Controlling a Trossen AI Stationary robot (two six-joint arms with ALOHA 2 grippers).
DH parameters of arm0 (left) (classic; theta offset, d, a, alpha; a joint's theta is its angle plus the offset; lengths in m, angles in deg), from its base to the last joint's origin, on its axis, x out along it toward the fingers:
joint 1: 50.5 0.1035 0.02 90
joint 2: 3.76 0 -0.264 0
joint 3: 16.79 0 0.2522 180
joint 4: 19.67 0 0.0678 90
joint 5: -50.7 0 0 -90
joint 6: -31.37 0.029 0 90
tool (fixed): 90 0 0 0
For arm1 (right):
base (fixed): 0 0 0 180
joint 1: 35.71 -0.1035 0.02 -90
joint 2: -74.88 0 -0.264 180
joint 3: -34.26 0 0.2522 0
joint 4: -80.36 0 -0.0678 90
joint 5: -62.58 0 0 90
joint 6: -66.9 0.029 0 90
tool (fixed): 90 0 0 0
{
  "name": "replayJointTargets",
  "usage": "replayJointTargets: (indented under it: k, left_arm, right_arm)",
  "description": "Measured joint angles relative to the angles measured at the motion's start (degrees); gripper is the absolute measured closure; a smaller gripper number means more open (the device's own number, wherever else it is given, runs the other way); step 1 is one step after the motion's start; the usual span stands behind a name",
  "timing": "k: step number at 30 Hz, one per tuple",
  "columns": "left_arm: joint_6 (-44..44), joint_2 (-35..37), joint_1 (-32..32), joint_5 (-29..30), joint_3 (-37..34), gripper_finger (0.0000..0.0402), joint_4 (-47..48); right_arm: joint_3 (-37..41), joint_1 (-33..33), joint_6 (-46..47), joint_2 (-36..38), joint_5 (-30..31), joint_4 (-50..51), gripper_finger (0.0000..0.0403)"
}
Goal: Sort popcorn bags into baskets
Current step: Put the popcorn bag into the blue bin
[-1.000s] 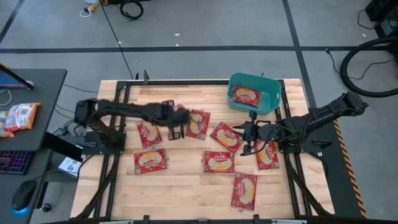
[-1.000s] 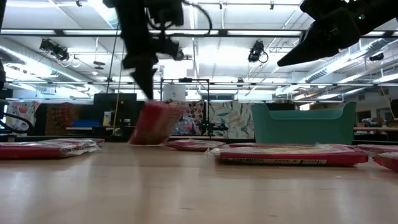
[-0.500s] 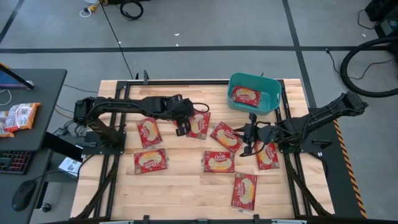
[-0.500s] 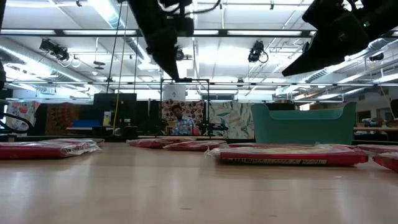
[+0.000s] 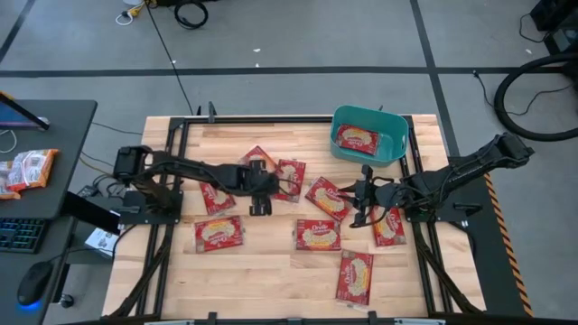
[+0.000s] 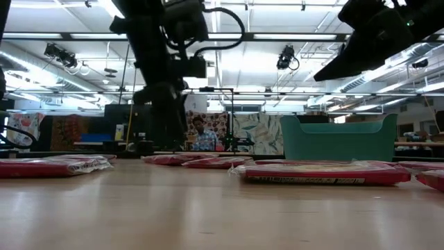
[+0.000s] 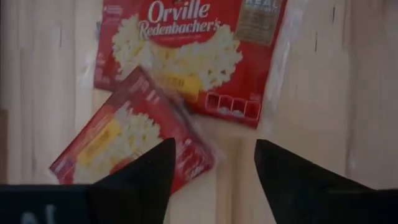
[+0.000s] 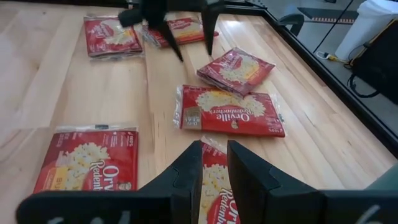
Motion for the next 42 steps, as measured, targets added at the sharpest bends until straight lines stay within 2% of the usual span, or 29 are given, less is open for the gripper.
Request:
replayJointTargets:
  k: [12,24,29,38,42]
  left_arm:
    - [-2.39,-7.90,-2.80,11.93,-0.43,0.0154,-2.39]
    - [-6.89,-10.72,-0.34,14.21,-0.35,0.0159,-2.81]
    - [-6.92,-10.89,0.46,13.88,-0.33,0.0211,-2.22]
    - [-6.62,-10.84,2.10,13.75,-0.39,0.0374,-0.10]
    - [-6.55,-9.32,2.84,9.05,1.16,0.0394,1.20]
  right_arm:
    - [0.00,-0.04,-0.43,-0.02,-0.30,-0.38,0.0323]
    - [0.00,-0.04,-0.39,0.00,-0.32,-0.36,0.0323]
    - [0.00,-0.04,-0.41,0.00,-0.34,-0.39,0.0323]
    - [0.00,-0.04,-0.44,0.00,-0.39,-0.38,0.0323]
    - [0.00,-0.04,-0.46,0.00,-0.41,-0.38,0.0323]
